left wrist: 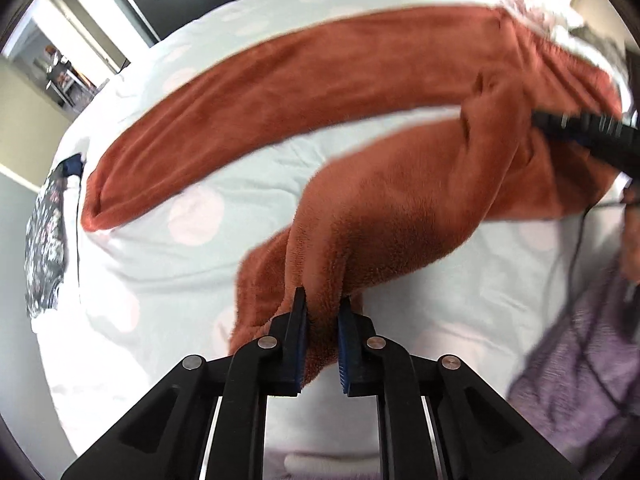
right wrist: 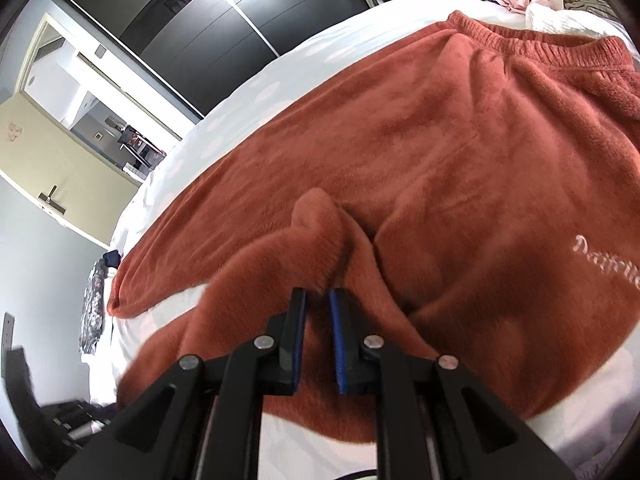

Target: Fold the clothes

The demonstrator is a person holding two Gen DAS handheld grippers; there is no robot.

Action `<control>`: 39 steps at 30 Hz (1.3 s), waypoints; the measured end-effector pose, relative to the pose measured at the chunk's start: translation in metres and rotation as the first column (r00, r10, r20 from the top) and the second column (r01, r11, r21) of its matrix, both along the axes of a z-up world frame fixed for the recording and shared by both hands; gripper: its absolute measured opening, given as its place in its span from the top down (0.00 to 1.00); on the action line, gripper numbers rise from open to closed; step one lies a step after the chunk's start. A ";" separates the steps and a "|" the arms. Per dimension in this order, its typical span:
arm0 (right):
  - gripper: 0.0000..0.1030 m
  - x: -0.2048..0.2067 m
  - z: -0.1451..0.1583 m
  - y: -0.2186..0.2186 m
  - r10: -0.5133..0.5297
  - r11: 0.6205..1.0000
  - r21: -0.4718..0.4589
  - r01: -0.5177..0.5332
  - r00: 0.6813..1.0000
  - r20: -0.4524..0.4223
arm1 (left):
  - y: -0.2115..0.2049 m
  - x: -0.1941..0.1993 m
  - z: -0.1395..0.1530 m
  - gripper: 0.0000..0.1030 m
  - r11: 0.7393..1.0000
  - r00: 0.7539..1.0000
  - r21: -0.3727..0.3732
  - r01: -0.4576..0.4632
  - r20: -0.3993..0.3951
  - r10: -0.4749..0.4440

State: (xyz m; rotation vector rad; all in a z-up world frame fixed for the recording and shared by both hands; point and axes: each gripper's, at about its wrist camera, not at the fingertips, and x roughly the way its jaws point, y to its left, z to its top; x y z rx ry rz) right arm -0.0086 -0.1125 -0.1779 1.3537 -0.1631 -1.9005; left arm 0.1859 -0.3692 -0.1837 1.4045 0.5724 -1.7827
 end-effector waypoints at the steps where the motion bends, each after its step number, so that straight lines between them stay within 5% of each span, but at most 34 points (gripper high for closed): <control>1: 0.87 0.002 0.001 0.003 0.005 1.000 -0.001 -0.005 1.000 0.005 | -0.003 0.010 0.011 0.88 1.000 0.999 0.015 -0.017 -0.030 0.017; 9: 0.87 0.013 0.017 0.013 0.039 0.999 -0.022 -0.040 0.999 -0.033 | -0.054 0.093 0.047 0.88 0.953 0.951 0.198 -0.230 -0.163 0.263; 11: 0.87 0.013 0.015 0.011 0.041 0.999 -0.008 -0.042 0.998 -0.037 | -0.073 0.114 0.033 0.88 0.915 0.922 0.234 -0.328 -0.132 0.364; 15: 0.87 0.011 0.003 0.006 0.050 0.998 0.031 -0.050 0.999 -0.004 | -0.101 0.146 -0.019 0.87 0.801 0.837 0.295 -0.521 -0.008 0.548; 21: 0.87 0.006 -0.020 0.000 0.050 0.991 0.123 -0.057 0.997 0.056 | -0.113 0.169 -0.061 0.67 0.718 0.770 0.337 -0.609 0.038 0.636; 26: 0.87 0.002 -0.032 0.000 0.039 0.987 0.148 -0.055 0.994 0.105 | -0.123 0.199 -0.041 0.61 0.671 0.709 0.328 -0.665 -0.003 0.705; 30: 0.87 0.004 -0.033 -0.001 0.043 0.985 0.161 -0.059 0.994 0.100 | -0.122 0.209 -0.011 0.61 0.701 0.716 0.169 -0.693 0.040 0.697; 36: 0.87 0.003 -0.034 -0.001 0.041 0.984 0.171 -0.058 0.994 0.100 | -0.095 0.153 0.011 0.56 0.903 0.911 0.123 -0.412 0.055 0.408; 39: 0.87 0.004 -0.035 0.000 0.035 0.983 0.173 -0.054 0.993 0.109 | -0.077 0.129 0.003 0.43 0.954 0.959 0.128 -0.273 0.116 0.259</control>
